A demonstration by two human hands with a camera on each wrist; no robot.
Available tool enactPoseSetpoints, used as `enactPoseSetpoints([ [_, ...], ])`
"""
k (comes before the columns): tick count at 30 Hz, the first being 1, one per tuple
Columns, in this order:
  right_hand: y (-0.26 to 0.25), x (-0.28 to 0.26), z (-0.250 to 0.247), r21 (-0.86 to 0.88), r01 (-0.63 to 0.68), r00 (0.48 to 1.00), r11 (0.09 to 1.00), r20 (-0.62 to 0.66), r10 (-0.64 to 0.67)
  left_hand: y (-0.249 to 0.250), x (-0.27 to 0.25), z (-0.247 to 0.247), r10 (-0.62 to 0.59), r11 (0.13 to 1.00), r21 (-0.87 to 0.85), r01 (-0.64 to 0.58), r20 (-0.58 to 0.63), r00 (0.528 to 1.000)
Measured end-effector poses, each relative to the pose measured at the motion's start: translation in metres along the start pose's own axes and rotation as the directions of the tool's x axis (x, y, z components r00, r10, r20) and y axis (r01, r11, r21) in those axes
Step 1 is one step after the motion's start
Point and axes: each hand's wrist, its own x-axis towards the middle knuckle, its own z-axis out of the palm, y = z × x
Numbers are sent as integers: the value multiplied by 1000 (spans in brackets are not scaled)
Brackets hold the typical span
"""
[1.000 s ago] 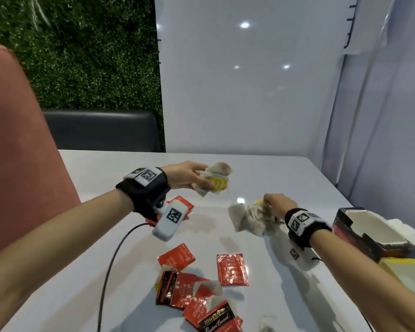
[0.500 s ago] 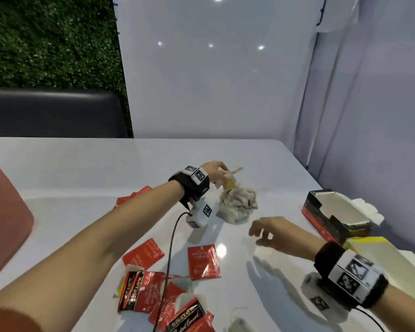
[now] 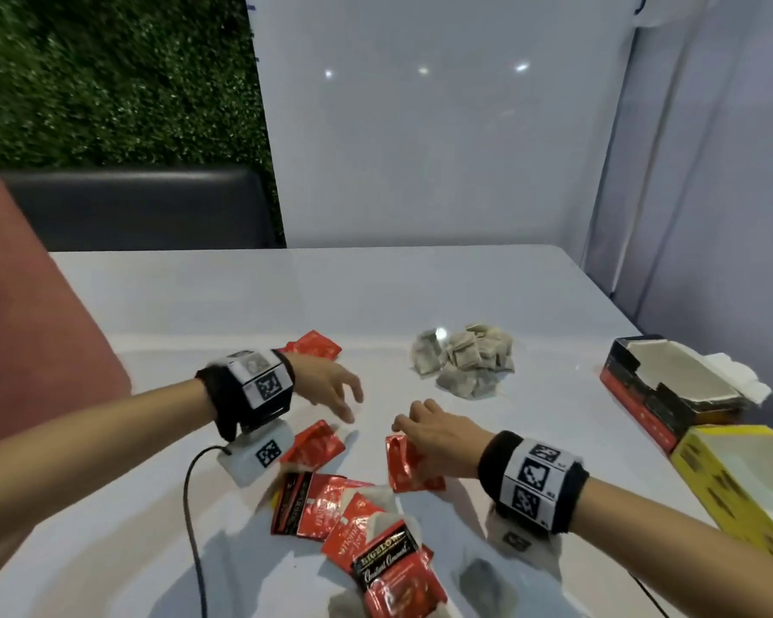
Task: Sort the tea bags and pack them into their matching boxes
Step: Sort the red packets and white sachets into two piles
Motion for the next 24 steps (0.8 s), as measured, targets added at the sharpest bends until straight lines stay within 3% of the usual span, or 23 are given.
enactPoseSetpoints([
  [6, 8, 6, 0, 32, -87, 996, 996, 20, 87, -2, -49, 86, 149, 982, 137, -131, -134, 980],
  [11, -3, -15, -16, 129, -75, 980, 989, -175, 97, -3, -44, 111, 105, 985, 156, -68, -240, 965],
  [13, -13, -32, -25, 258, -22, 966, 966, -242, 87, -5, -41, 110, 91, 992, 113, -64, -253, 963],
  [16, -35, -64, -32, 471, 64, 983, 880, -183, 27, -9, -39, 105, 86, 996, 35, -79, -273, 958],
  [20, -62, -86, -6, 213, 213, 975, 954, -102, -195, -13, -38, 101, 50, 998, -21, -60, -307, 950],
  [24, -66, -83, 11, 35, 239, 962, 970, -142, -232, -18, -43, 90, 29, 991, -111, -74, -361, 932],
])
